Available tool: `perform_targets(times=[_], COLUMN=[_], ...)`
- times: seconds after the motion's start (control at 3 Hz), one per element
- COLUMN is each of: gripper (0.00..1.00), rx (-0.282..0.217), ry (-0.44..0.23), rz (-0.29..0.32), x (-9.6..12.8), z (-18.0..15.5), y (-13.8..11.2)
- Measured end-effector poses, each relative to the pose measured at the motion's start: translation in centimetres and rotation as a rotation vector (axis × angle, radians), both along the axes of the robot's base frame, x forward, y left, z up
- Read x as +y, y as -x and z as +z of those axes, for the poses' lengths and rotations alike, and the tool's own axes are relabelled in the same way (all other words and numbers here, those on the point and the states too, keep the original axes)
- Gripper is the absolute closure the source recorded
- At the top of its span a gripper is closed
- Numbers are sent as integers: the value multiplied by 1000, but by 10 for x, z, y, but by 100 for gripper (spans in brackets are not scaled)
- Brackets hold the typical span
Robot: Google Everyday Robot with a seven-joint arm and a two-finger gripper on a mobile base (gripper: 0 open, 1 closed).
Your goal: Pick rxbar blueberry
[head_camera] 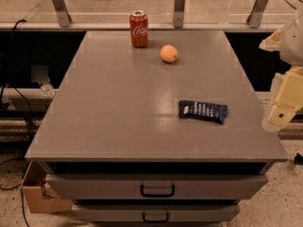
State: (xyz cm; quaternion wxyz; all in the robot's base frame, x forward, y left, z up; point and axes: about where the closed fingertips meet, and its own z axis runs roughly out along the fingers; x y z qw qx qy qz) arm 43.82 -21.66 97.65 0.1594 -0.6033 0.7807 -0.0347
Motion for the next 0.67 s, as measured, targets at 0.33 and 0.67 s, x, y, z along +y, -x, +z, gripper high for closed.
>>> perform_targets(times=[0.33, 0.67], gripper=[0, 0], rx=[0, 28], ry=[0, -18], rz=[0, -2], x=[0, 9], z=[0, -28], y=[0, -22])
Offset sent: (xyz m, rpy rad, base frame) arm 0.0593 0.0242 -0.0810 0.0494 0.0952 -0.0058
